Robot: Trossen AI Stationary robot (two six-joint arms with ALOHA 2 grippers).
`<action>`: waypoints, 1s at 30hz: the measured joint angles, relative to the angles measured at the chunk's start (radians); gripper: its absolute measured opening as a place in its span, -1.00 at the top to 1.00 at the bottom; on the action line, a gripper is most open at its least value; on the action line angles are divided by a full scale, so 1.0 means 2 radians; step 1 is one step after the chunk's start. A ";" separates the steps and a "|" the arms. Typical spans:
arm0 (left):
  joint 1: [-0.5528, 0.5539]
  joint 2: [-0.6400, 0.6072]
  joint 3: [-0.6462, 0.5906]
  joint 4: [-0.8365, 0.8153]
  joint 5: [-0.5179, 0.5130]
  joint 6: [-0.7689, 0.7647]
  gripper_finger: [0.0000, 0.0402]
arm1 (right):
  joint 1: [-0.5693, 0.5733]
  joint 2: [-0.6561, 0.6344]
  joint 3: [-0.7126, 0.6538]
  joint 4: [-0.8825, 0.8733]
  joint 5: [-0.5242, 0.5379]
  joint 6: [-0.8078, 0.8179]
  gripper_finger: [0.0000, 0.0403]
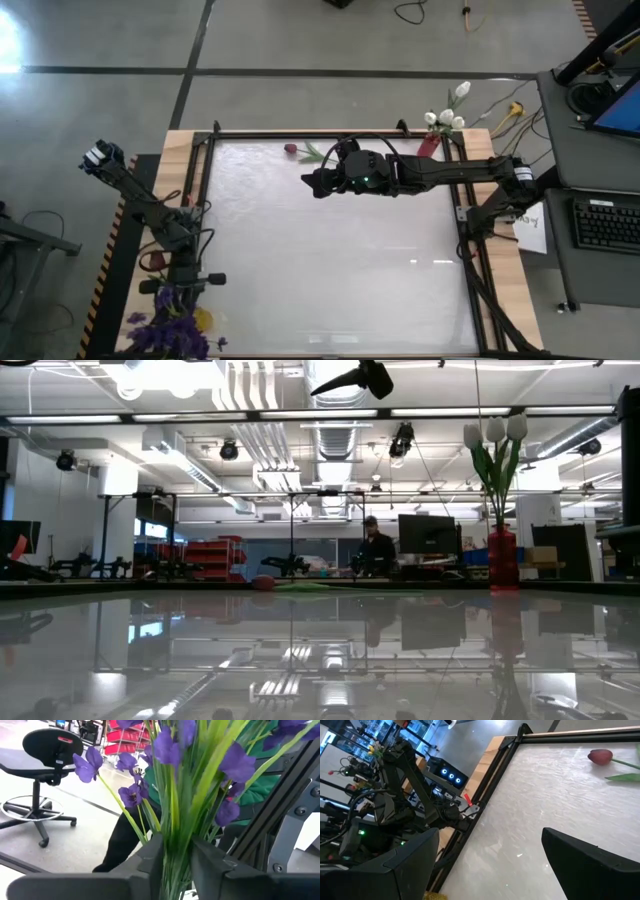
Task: Sort flowers into vase by color
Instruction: Put the purple flowers into the yellow flower vase
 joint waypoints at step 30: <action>-0.010 -0.011 0.000 -0.117 -0.029 0.033 0.93 | 0.000 0.000 0.000 -0.002 0.000 -0.006 -0.71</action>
